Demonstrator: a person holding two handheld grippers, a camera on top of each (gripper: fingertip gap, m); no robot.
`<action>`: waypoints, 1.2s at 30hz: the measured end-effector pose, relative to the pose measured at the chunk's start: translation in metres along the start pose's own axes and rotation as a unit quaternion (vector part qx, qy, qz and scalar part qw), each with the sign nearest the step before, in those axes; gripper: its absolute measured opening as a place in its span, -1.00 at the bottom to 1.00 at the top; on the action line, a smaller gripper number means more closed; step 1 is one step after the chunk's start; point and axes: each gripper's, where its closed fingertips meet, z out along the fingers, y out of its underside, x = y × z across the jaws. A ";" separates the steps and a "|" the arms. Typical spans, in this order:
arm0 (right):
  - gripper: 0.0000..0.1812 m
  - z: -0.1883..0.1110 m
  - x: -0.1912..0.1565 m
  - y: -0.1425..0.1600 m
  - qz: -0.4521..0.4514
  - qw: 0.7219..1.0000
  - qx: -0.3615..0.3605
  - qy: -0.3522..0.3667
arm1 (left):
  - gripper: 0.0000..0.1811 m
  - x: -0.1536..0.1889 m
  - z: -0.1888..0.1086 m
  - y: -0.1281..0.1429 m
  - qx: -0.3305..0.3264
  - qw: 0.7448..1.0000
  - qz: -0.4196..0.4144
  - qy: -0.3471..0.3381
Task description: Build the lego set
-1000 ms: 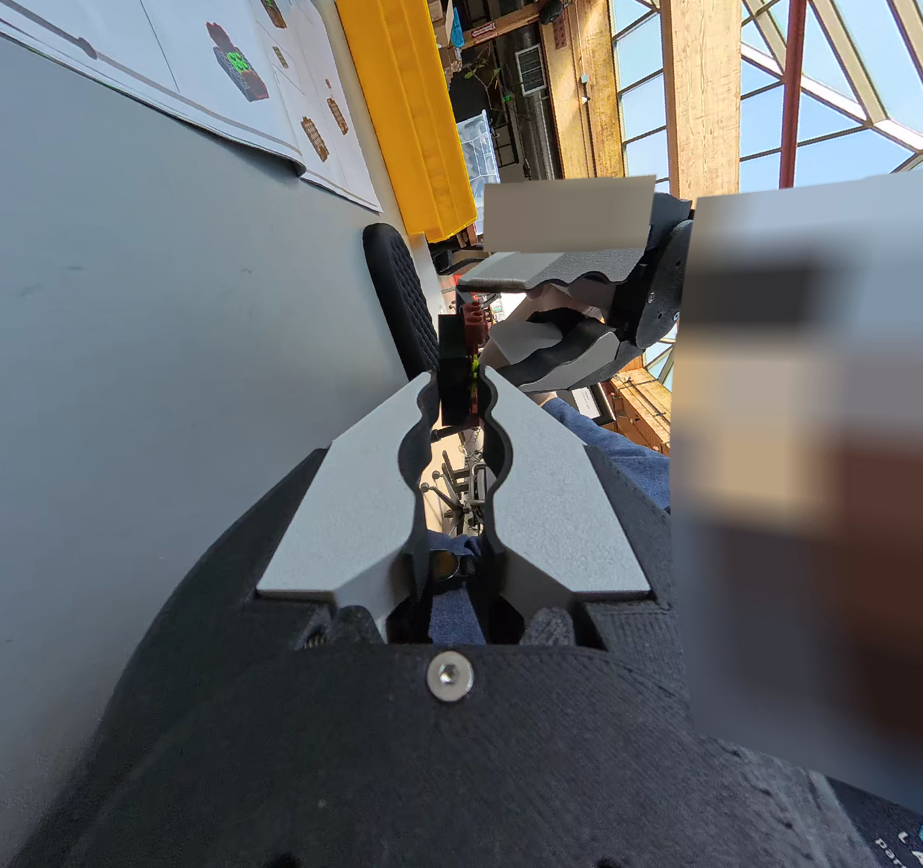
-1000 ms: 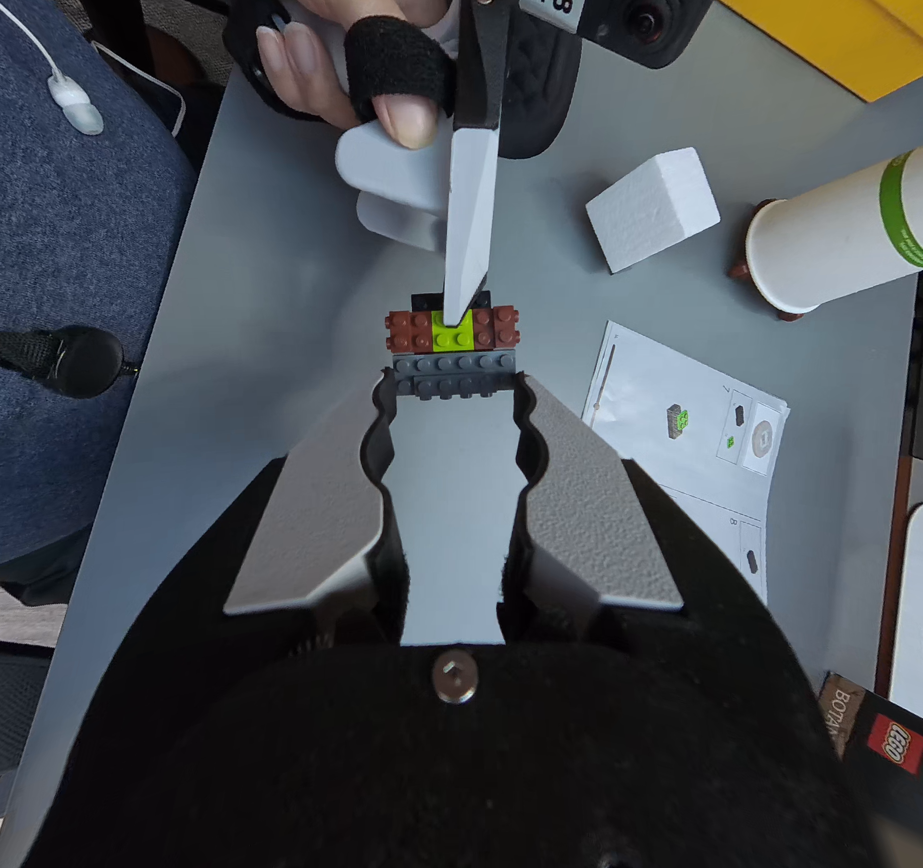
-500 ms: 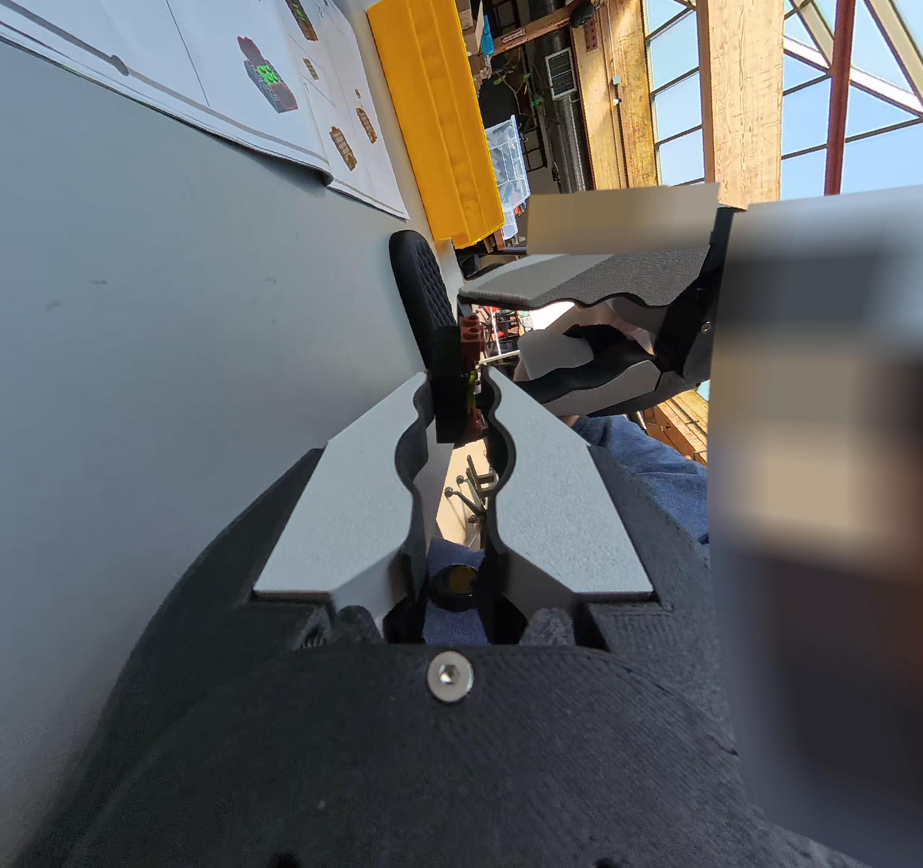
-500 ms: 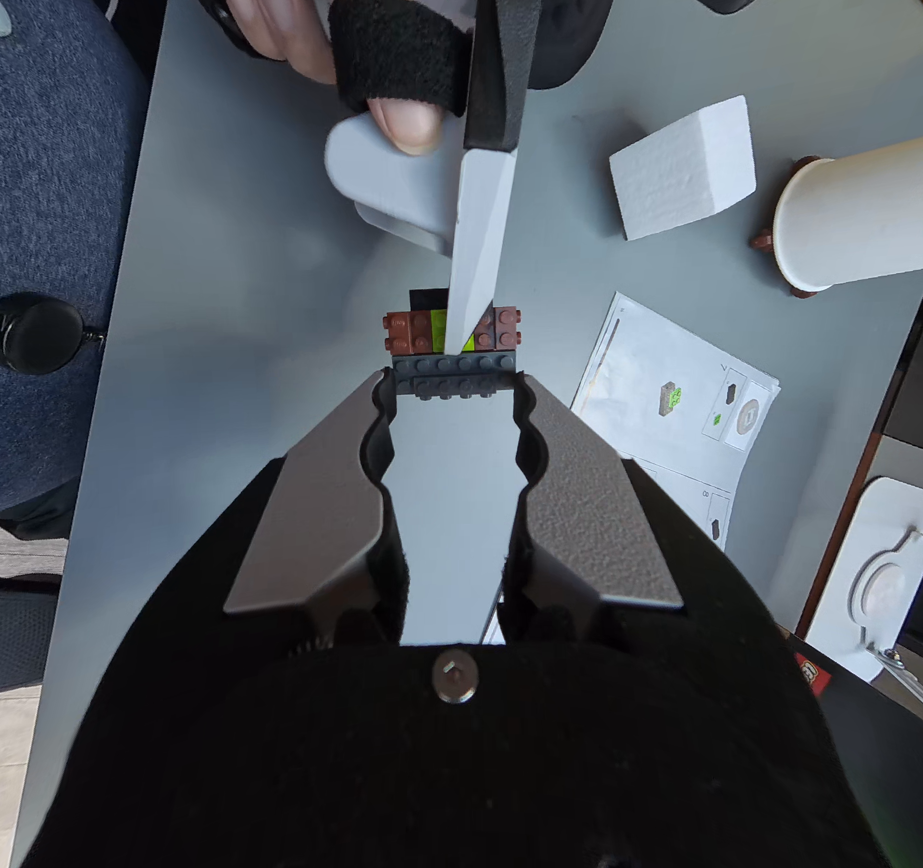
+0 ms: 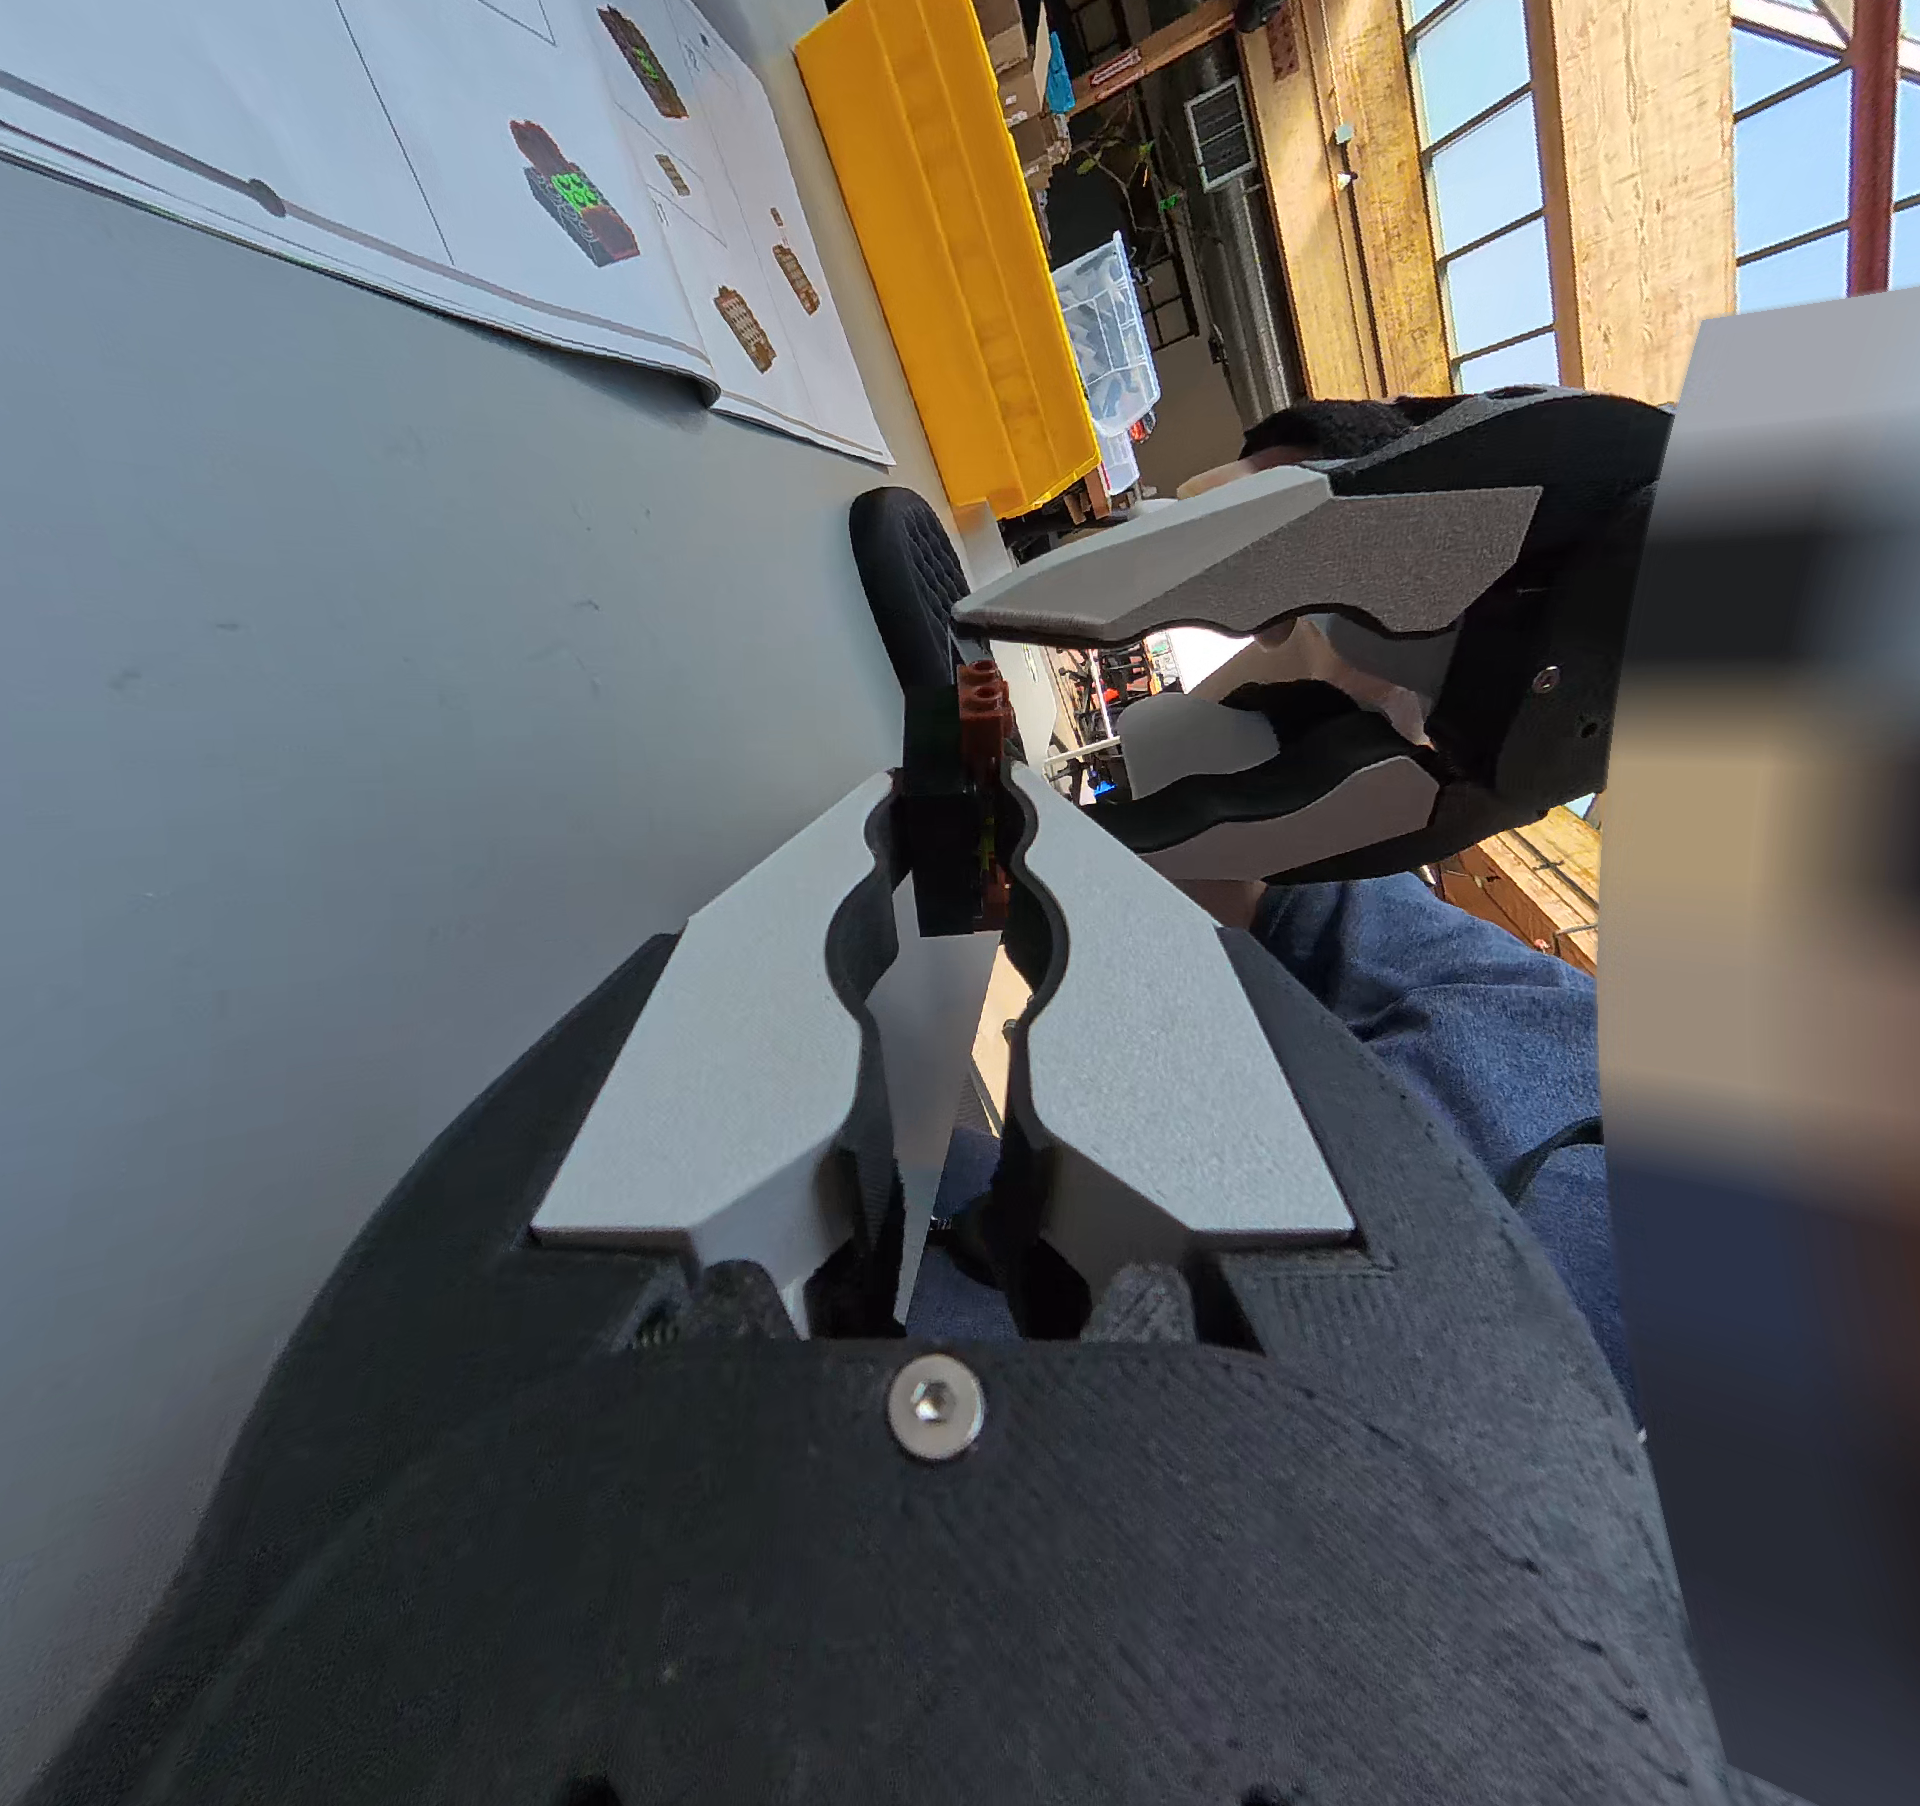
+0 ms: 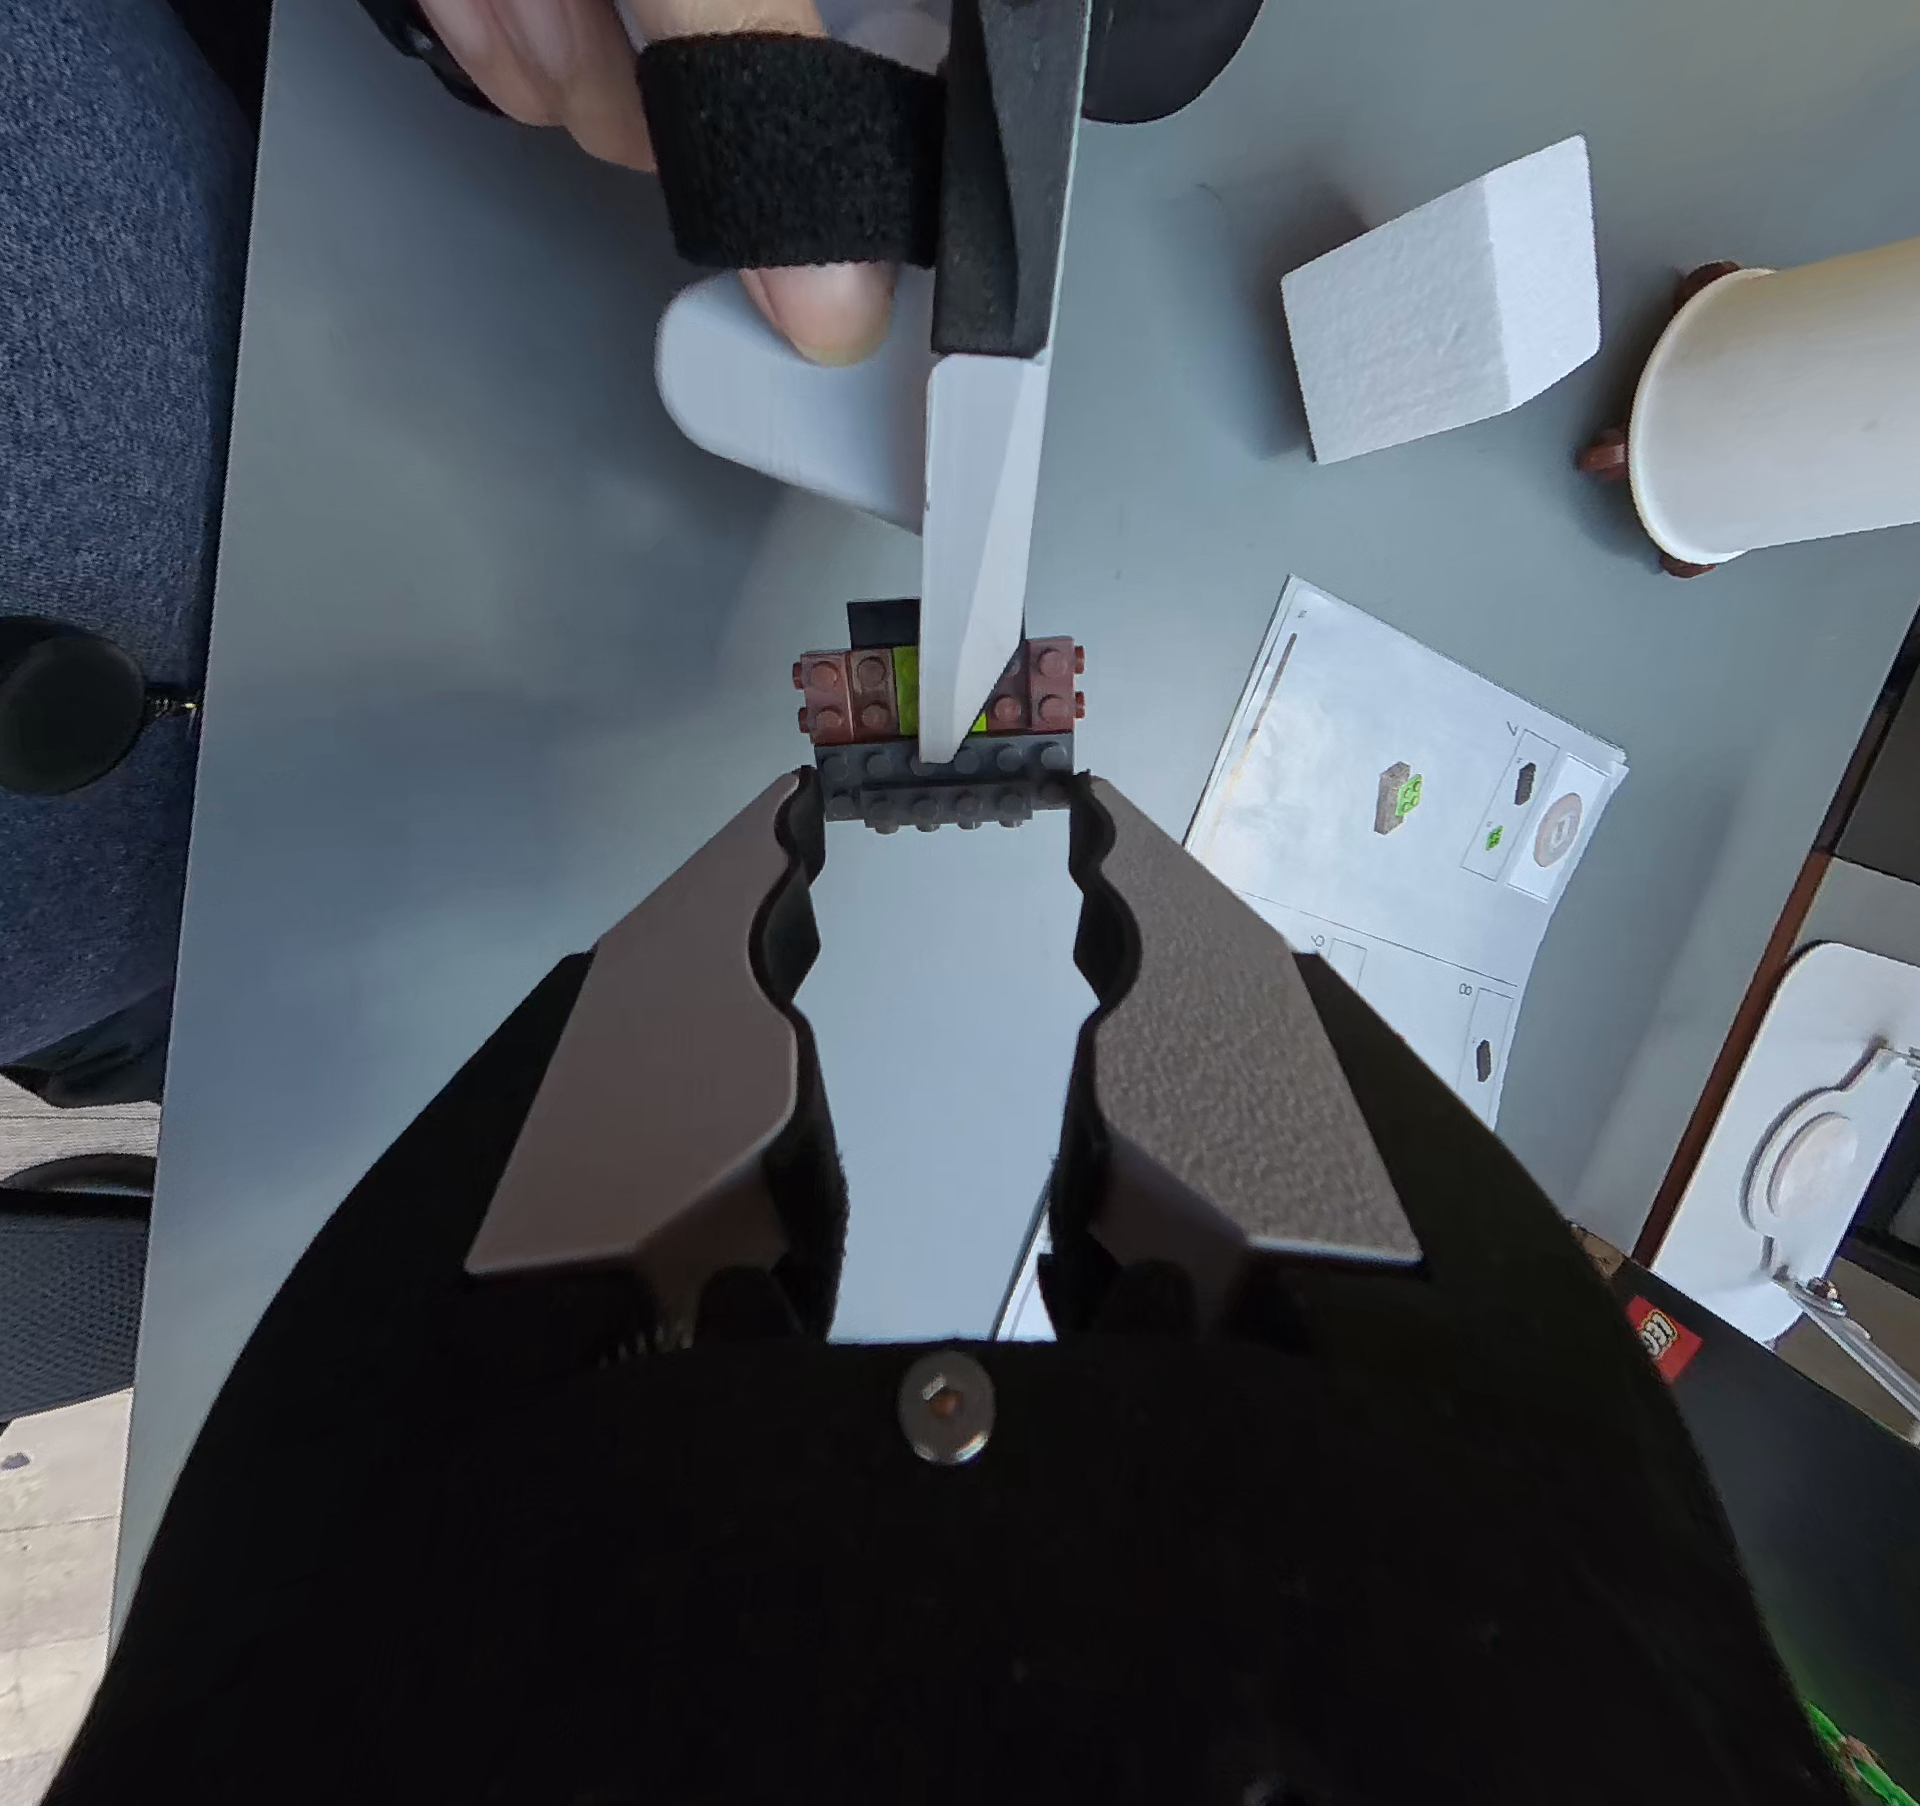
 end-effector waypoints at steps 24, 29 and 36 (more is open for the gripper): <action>-0.83 -0.052 0.008 -0.022 0.470 0.679 0.453 -0.336 | -0.86 0.051 -0.010 -0.013 0.027 0.993 0.048 0.108; -0.91 -0.053 0.009 -0.022 0.501 0.645 0.448 -0.363 | -0.86 0.051 -0.009 -0.013 0.028 0.993 0.050 0.104; -0.93 -0.046 0.010 -0.018 0.532 0.649 0.415 -0.351 | -0.86 0.044 -0.007 -0.014 0.031 0.995 0.060 0.074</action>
